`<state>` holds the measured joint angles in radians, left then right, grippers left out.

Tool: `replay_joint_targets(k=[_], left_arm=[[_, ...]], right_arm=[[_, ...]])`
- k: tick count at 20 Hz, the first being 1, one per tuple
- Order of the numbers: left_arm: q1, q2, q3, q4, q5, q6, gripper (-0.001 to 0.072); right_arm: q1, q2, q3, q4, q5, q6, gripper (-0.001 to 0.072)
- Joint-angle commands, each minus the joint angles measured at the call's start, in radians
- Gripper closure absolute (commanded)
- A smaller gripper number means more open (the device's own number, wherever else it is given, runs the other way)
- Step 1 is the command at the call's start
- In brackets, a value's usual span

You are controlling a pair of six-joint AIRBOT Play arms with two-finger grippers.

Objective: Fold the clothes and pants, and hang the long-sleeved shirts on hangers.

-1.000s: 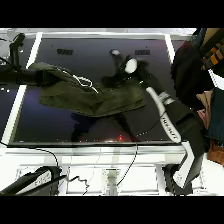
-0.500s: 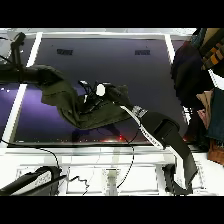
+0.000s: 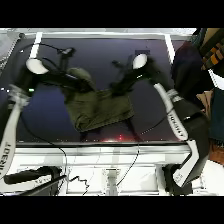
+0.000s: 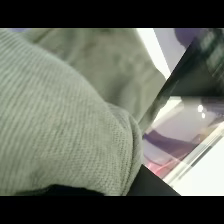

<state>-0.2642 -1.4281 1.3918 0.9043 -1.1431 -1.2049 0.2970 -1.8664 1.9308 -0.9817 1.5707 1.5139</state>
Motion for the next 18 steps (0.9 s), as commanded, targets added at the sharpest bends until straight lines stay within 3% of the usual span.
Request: replay_joint_targets(k=[1, 5, 6, 7, 8, 9, 11, 15, 18], left_arm=[[-0.195, -0.091, 0.0, 0.0, 0.254, -0.001, 0.0659], [-0.353, -0.201, 0.0, 0.001, 0.473, -0.004, 0.0638], [-0.367, -0.225, 0.0, 0.001, 0.491, -0.004, 0.0438], [-0.373, -0.241, 0.0, 0.001, 0.489, -0.005, 0.0123], [-0.373, -0.247, 0.0, 0.001, 0.472, -0.022, 0.0022], [-0.364, -0.244, 0.001, 0.001, 0.441, -0.031, 0.002], [-0.33, -0.218, 0.001, 0.002, 0.352, -0.03, 0.002], [-0.187, -0.119, 0.001, 0.006, 0.177, -0.03, 0.0023], [-0.05, -0.045, 0.0, 0.008, 0.064, -0.03, 0.0023]], right_arm=[[-0.199, 0.101, 0.001, -0.027, 0.078, -0.005, 0.0696], [-0.336, 0.177, 0.001, -0.027, 0.079, -0.005, 0.0695], [-0.355, 0.187, 0.001, -0.027, 0.079, -0.005, 0.0695], [-0.369, 0.193, 0.001, -0.028, 0.079, -0.005, 0.0695], [-0.379, 0.194, 0.001, -0.029, 0.083, -0.006, 0.0688], [-0.38, 0.192, 0.001, -0.05, 0.082, -0.009, 0.0583], [-0.377, 0.184, -0.006, -0.132, 0.056, -0.017, 0.0007], [-0.421, 0.136, -0.082, -0.119, 0.017, -0.138, 0.0049], [-0.488, 0.077, -0.202, 0.011, 0.031, -0.235, 0.0049]])
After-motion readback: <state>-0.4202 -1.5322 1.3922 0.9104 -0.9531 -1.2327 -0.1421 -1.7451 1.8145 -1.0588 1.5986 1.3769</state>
